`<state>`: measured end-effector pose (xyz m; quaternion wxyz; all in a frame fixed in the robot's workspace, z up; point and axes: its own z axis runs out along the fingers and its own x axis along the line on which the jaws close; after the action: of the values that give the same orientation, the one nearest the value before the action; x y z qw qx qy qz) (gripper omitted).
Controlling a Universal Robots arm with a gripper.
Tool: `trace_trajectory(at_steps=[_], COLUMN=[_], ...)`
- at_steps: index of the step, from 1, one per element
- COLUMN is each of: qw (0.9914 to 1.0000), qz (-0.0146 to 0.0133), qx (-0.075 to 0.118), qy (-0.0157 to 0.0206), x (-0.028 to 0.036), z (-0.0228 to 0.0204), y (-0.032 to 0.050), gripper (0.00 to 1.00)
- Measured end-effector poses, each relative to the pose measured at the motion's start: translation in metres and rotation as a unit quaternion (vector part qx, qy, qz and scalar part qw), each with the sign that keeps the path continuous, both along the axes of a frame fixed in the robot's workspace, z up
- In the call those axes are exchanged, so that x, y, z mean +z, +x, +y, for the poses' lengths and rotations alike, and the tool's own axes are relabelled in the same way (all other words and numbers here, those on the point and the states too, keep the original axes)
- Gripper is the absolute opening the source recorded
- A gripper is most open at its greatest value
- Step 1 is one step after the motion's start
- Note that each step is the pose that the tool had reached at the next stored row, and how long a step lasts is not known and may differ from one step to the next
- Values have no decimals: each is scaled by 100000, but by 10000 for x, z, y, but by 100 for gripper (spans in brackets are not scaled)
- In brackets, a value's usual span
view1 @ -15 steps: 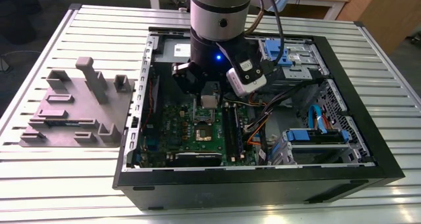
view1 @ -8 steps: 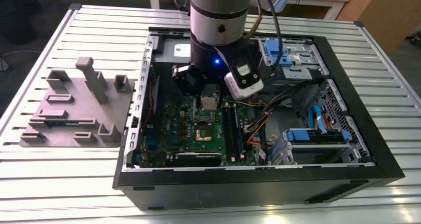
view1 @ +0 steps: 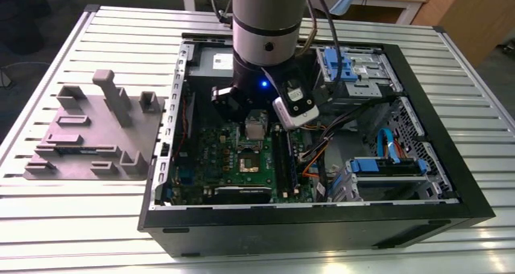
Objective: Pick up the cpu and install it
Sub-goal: 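Place the cpu into insertion slot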
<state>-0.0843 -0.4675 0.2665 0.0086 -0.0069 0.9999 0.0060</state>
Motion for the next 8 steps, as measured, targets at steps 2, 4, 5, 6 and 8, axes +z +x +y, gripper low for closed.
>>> trace_trajectory(at_steps=[2, 4, 5, 6, 8], qw=[100000, 100000, 100000, 100000, 100000], qz=[8, 5, 9, 11, 14], qx=[7, -3, -6, -10, -9], qy=[-17, -15, -17, -19, -24], x=[-30, -64, -82, -99, -135], z=[-22, -40, -40, -41, -41], y=[0, 0, 0, -1, 0], gripper=[47, 47, 47, 47, 47])
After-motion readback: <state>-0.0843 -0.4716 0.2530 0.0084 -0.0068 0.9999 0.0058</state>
